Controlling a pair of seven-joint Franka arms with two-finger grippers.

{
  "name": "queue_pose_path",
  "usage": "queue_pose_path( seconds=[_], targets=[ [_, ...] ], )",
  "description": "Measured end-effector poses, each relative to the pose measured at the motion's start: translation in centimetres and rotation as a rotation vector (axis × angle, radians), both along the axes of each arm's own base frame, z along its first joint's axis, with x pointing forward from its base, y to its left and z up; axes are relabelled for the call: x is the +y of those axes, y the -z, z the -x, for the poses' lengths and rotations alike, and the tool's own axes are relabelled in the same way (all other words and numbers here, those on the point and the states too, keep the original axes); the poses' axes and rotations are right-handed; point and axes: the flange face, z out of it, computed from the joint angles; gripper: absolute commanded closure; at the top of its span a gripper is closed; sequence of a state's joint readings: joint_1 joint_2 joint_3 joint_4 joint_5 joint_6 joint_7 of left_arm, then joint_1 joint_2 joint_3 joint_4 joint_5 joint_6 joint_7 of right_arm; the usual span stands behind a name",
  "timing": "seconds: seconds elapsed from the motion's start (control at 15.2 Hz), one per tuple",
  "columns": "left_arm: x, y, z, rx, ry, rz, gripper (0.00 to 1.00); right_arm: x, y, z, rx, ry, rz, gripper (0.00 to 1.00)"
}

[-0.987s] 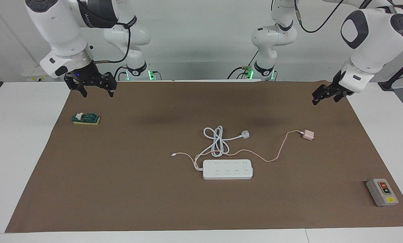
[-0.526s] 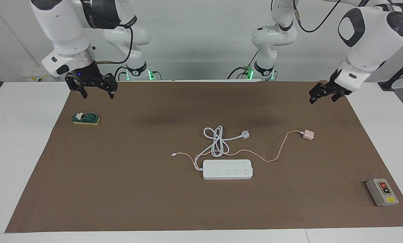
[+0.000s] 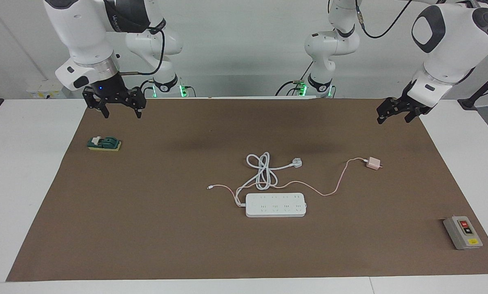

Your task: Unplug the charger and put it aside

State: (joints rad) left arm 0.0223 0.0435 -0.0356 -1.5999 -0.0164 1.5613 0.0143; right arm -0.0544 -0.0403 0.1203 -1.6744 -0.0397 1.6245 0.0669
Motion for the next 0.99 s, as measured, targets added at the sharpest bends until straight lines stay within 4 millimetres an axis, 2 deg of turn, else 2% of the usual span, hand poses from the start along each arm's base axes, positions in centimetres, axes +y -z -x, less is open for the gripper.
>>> queue_pose_path(
  seconds=[0.99],
  targets=[
    [-0.25,-0.57,-0.20,-0.024,0.021,0.001,0.00,-0.48,-0.10,0.13,0.008,0.030,-0.078,0.00]
  ],
)
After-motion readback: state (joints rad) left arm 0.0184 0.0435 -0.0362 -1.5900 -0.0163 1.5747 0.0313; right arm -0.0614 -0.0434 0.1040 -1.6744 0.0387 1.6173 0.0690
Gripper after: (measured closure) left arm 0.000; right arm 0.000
